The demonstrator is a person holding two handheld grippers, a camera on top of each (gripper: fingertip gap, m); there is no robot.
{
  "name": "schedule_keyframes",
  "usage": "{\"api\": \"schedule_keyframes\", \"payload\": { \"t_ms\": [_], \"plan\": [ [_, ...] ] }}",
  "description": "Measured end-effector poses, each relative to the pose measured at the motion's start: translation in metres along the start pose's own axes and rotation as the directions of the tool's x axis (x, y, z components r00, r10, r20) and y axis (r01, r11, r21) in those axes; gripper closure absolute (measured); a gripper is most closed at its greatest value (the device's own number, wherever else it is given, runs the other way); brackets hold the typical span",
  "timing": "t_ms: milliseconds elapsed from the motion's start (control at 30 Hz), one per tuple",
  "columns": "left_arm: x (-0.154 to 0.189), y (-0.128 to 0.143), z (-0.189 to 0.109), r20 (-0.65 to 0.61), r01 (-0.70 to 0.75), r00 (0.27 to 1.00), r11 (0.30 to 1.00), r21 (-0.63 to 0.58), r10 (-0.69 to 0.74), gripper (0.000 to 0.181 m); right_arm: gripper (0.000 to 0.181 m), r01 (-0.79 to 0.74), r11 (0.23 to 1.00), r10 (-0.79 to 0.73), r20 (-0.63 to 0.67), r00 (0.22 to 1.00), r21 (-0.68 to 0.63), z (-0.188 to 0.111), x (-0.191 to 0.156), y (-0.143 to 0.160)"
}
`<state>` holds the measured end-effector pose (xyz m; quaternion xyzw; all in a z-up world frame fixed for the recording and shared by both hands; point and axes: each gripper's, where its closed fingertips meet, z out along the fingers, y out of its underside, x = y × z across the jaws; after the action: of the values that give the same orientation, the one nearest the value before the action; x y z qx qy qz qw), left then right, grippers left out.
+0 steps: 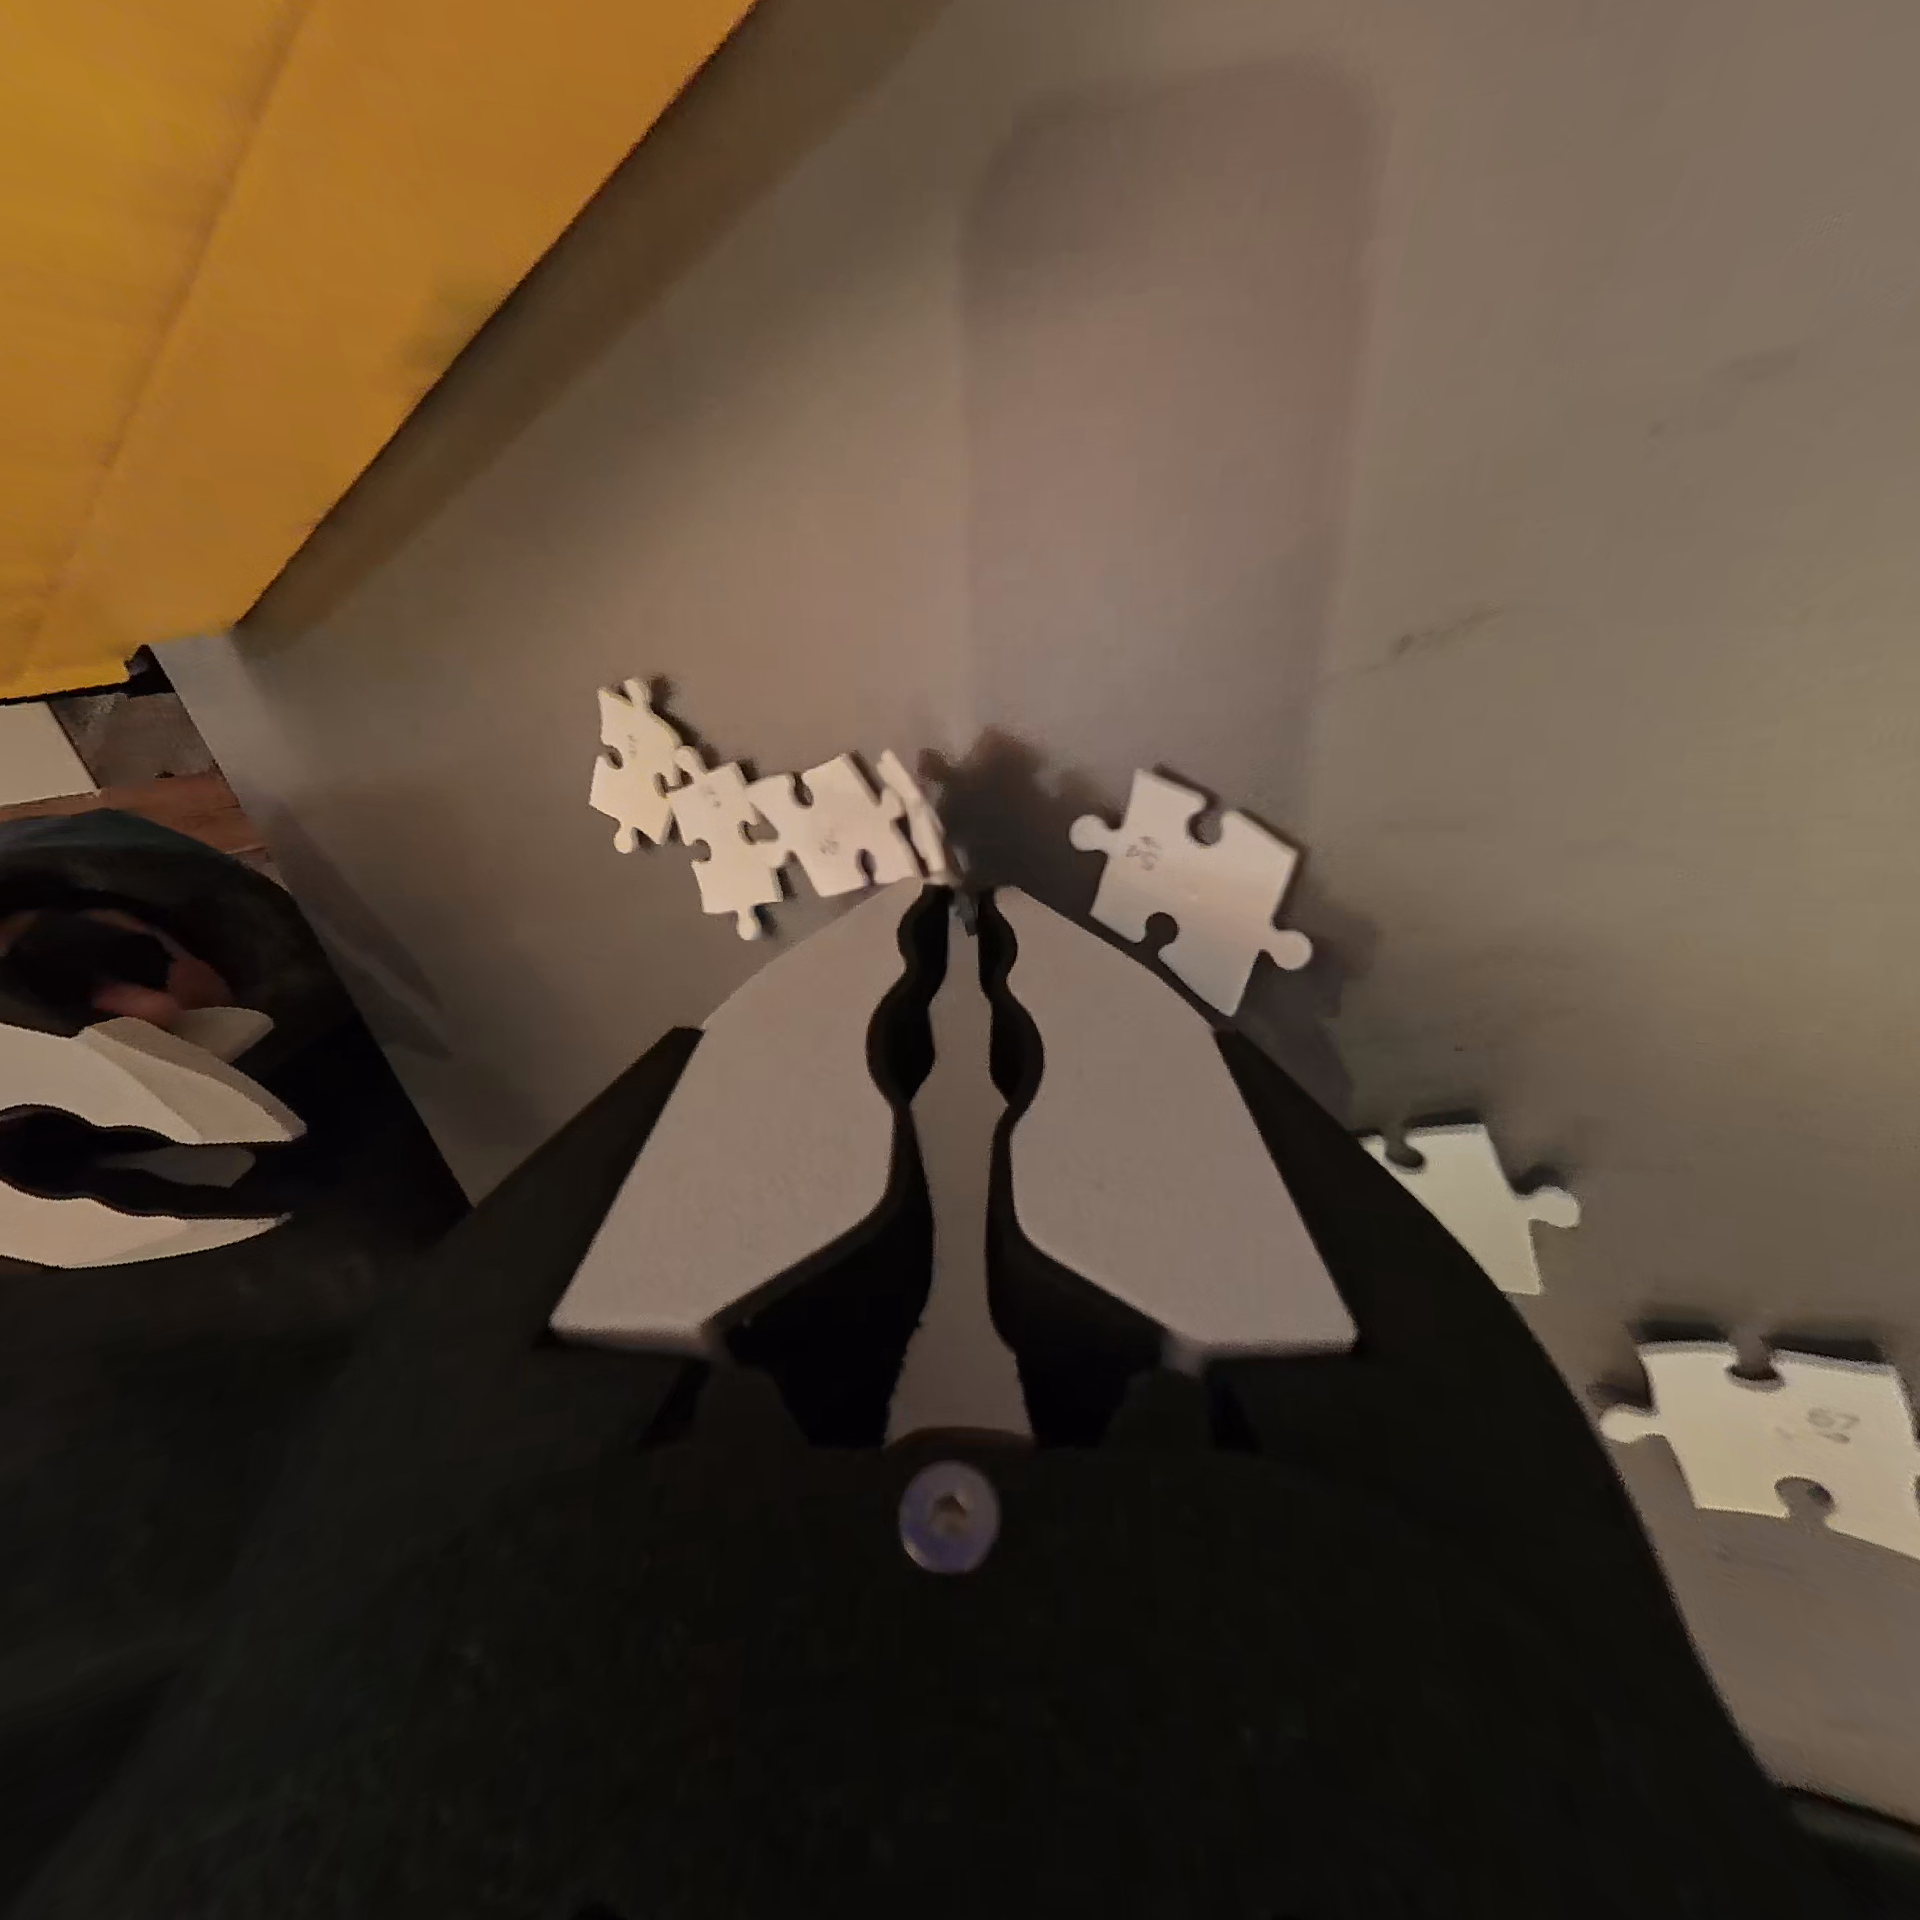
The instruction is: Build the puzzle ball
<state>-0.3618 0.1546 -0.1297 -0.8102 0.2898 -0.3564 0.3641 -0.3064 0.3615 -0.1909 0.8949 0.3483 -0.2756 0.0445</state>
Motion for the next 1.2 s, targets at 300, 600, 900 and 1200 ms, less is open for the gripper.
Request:
{"api": "schedule_keyframes", "payload": {
  "t_ms": [300,600,900,1200],
  "plan": [
    [0.001,0.0,0.0,-0.003,0.001,1.0,1.0,0.002,-0.001,0.161,0.169,0.12,0.988,-0.106,-0.151,0.983,0.092,-0.051,0.023,-0.006],
    [0.003,0.002,0.005,0.019,-0.039,0.999,0.999,-0.02,0.04,0.161,0.181,0.226,0.973,-0.209,-0.232,0.95,0.051,-0.023,0.03,-0.011],
    [-0.003,-0.007,-0.002,0.068,-0.089,0.994,0.995,0.037,0.086,0.156,0.181,0.202,0.979,-0.186,-0.251,0.95,0.036,-0.021,0.04,-0.004],
    [-0.014,-0.031,-0.032,0.153,-0.194,0.975,0.957,0.216,0.164,0.133,0.18,0.441,0.849,-0.343,-0.333,0.878,0.29,-0.117,-0.051,0.007]
  ]
}}
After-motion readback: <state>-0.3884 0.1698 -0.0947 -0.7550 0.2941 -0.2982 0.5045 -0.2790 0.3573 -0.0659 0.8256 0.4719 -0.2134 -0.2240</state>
